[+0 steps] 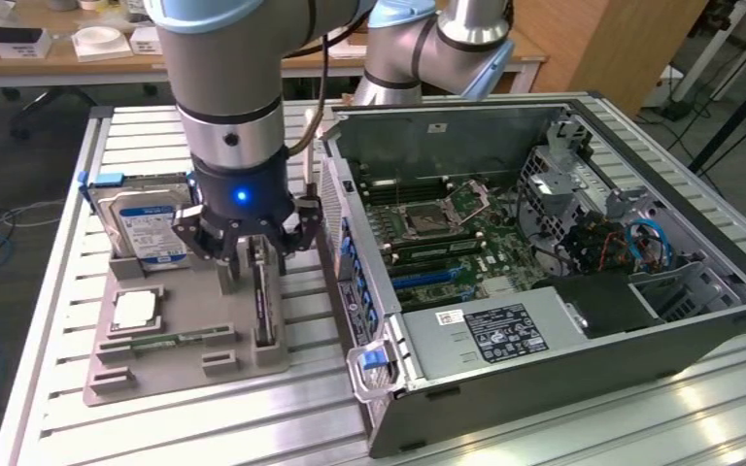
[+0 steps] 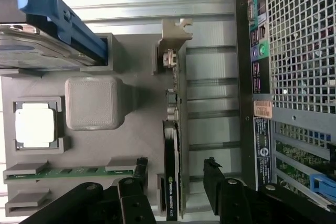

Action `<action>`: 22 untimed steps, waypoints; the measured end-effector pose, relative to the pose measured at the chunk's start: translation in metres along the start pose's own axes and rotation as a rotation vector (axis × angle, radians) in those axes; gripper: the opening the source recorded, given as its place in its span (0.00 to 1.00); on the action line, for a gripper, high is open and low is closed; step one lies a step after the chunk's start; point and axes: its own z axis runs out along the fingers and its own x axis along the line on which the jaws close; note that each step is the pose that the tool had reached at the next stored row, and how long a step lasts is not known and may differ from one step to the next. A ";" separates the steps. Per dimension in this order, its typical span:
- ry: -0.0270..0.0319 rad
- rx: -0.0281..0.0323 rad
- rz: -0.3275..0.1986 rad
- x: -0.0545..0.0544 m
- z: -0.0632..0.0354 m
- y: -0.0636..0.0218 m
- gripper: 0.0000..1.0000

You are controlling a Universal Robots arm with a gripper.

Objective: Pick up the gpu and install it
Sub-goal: 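Pick up the gpu and move the gpu toward the slot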

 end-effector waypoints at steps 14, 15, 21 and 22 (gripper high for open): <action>-0.0005 0.0006 0.006 0.001 0.0233 -0.0037 0.55; -0.0005 0.0011 0.007 0.002 0.0251 -0.0028 0.55; -0.0008 0.0023 0.009 0.004 0.0313 0.0039 0.55; -0.0007 0.0024 0.009 0.004 0.0313 0.0039 0.55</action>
